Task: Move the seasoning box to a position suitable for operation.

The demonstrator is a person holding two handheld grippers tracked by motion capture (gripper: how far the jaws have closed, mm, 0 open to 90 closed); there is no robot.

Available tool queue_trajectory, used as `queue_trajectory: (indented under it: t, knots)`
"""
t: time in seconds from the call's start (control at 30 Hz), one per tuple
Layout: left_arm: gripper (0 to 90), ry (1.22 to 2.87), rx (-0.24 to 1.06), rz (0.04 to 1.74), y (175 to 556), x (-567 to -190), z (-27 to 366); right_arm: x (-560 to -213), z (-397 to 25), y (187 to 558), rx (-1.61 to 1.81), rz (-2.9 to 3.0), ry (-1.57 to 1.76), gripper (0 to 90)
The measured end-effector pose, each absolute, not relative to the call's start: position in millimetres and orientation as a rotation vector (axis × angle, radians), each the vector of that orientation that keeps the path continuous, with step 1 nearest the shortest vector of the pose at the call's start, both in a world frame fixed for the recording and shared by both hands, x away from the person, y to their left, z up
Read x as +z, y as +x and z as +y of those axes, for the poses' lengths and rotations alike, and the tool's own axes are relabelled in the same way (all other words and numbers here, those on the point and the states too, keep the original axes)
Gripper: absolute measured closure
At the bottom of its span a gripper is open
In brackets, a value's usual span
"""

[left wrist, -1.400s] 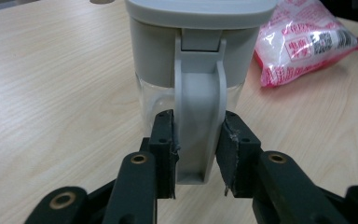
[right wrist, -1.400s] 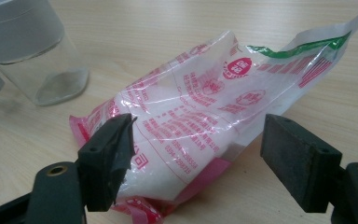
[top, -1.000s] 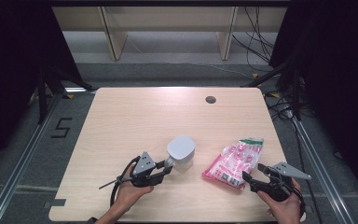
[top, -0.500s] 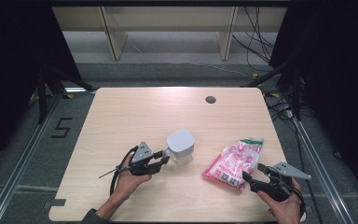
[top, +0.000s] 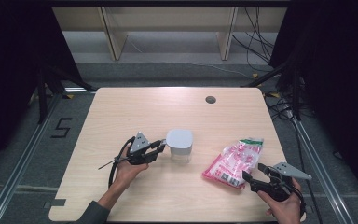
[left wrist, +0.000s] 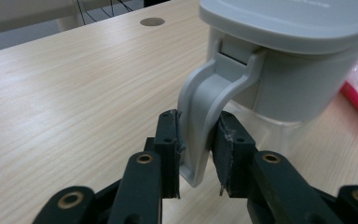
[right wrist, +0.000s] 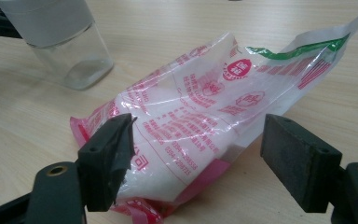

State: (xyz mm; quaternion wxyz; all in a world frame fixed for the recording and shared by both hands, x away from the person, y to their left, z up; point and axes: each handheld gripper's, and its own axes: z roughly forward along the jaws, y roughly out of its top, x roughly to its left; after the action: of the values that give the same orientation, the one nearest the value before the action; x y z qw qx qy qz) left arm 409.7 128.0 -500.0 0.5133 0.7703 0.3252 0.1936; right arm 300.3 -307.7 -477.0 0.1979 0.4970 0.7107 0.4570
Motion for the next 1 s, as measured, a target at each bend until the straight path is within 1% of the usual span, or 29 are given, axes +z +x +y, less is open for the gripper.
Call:
queue_trajectory:
  t: [0.03, 0.07, 0.13, 0.23, 0.37, 0.4, 0.5, 0.67, 0.87, 0.93, 1.0]
  knots:
    - [73.9, 1.852, 0.466, 0.782, 410, -500, 128, -477, -308, 300, 1.279, 1.989, 1.391, 26.7]
    - [78.8, 1.84, 0.433, 0.78, 411, -501, 127, -476, -309, 300, 1.269, 1.996, 1.382, 26.7]
    - [77.9, 1.847, 0.453, 0.786, 411, -500, 127, -476, -309, 300, 1.266, 1.996, 1.38, 26.6]
    - [67.5, 1.842, 0.467, 0.805, 410, -499, 129, -476, -308, 299, 1.269, 1.991, 1.409, 26.7]
    - [61.1, 1.848, 0.465, 0.782, 405, -492, 136, -476, -309, 300, 1.263, 1.997, 1.374, 26.7]
    - [60.2, 1.854, 0.483, 0.757, 404, -487, 139, -476, -309, 300, 1.262, 2.007, 1.38, 26.6]
    - [60.0, 1.852, 0.493, 0.758, 404, -484, 141, -476, -309, 300, 1.256, 2.012, 1.383, 26.7]
    - [58.2, 1.823, 0.465, 0.759, 403, -478, 144, -476, -308, 299, 1.276, 1.997, 1.403, 26.7]
    - [62.8, 1.789, 0.458, 0.741, 401, -457, 147, -477, -309, 302, 1.274, 1.989, 1.345, 26.6]
    - [65.9, 1.787, 0.442, 0.735, 401, -452, 146, -476, -308, 300, 1.277, 1.996, 1.378, 26.7]
    - [71.1, 1.784, 0.431, 0.73, 402, -449, 142, -475, -308, 299, 1.279, 2.012, 1.38, 26.6]
